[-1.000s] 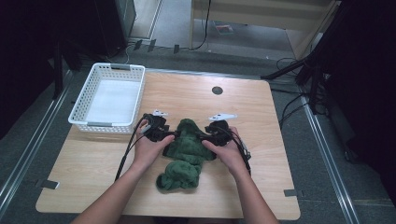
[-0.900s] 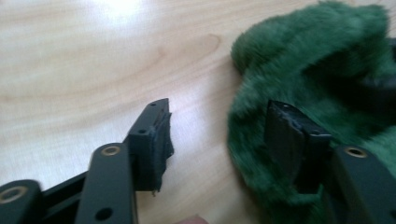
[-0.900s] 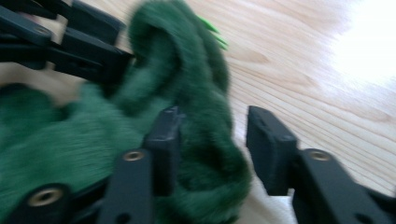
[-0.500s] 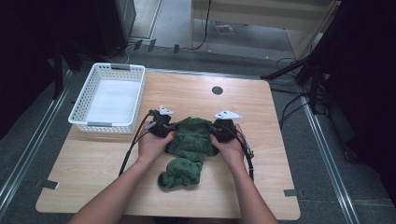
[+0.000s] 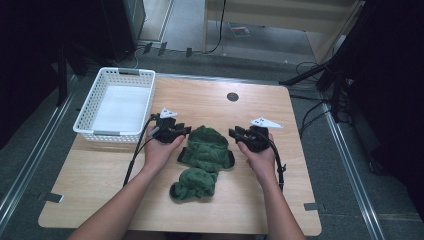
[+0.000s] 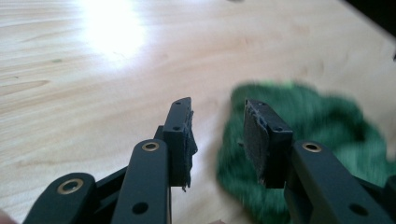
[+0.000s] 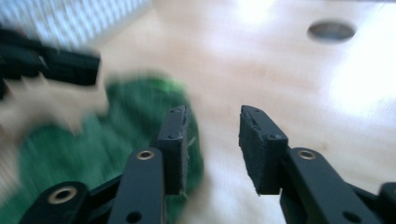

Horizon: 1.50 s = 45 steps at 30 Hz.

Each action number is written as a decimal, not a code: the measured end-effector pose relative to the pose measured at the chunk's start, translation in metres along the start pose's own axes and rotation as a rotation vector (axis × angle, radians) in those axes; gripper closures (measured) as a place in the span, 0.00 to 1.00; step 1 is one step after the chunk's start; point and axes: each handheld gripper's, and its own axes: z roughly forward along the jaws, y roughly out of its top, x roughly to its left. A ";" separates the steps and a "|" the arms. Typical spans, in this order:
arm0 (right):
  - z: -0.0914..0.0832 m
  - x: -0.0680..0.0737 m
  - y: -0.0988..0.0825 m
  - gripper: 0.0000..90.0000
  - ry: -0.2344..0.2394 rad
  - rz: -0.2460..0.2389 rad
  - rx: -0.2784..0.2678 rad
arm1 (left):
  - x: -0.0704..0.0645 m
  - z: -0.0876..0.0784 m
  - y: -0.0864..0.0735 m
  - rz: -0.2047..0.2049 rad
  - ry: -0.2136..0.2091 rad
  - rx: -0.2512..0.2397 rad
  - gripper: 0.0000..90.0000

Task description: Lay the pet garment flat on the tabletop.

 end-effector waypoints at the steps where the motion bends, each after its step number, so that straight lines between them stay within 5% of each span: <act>1: 0.000 0.000 0.000 0.75 0.000 0.000 0.000 | 0.000 0.003 0.002 -0.022 -0.005 0.003 0.71; 2: 0.012 0.004 0.007 0.75 -0.030 0.050 0.014 | -0.001 0.007 0.004 -0.030 -0.012 0.017 0.71; 6: 0.038 0.019 0.007 0.71 -0.045 0.029 0.078 | -0.010 0.023 0.000 -0.031 -0.021 0.085 0.71; 10: 0.060 0.030 -0.008 0.70 -0.112 -0.070 0.191 | -0.020 0.026 -0.008 0.086 -0.038 0.146 0.75; 11: 0.062 0.030 -0.011 0.70 -0.117 -0.072 0.202 | -0.022 0.026 -0.010 0.128 -0.032 0.162 0.75; 14: 0.061 0.024 -0.020 0.71 -0.153 -0.055 0.214 | -0.025 0.027 -0.012 0.171 -0.020 0.176 0.75; 18: 0.057 0.022 -0.026 0.72 -0.155 -0.067 0.217 | -0.025 0.029 -0.013 0.149 0.032 0.179 0.61; 21: 0.056 0.025 -0.028 0.74 -0.157 -0.101 0.222 | -0.024 0.029 -0.014 0.110 0.022 0.183 0.56; 24: 0.056 0.025 -0.030 0.82 -0.143 -0.101 0.207 | -0.027 0.029 -0.014 0.138 0.037 0.189 0.64; 26: 0.055 0.027 -0.033 0.95 -0.125 -0.120 0.205 | -0.028 0.029 -0.015 0.168 0.039 0.192 0.86; 29: 0.053 0.030 -0.032 0.97 -0.133 -0.153 0.200 | -0.028 0.025 -0.014 0.175 0.038 0.165 0.96; 33: 0.042 0.034 -0.026 0.98 -0.128 -0.189 0.110 | -0.027 0.014 -0.010 0.192 0.050 0.091 0.98; 38: 0.021 0.040 -0.015 0.98 -0.064 -0.254 -0.087 | -0.032 -0.004 -0.006 0.265 0.091 -0.068 0.98; 42: 0.012 0.044 -0.007 0.98 -0.066 -0.258 -0.155 | -0.036 -0.010 -0.002 0.276 0.105 -0.142 0.98; 43: 0.012 0.045 -0.006 0.98 -0.068 -0.259 -0.159 | -0.035 -0.009 -0.001 0.269 0.105 -0.132 0.98; 45: 0.019 0.043 -0.005 0.97 -0.112 -0.253 -0.106 | -0.029 0.008 0.001 0.227 0.097 -0.009 0.94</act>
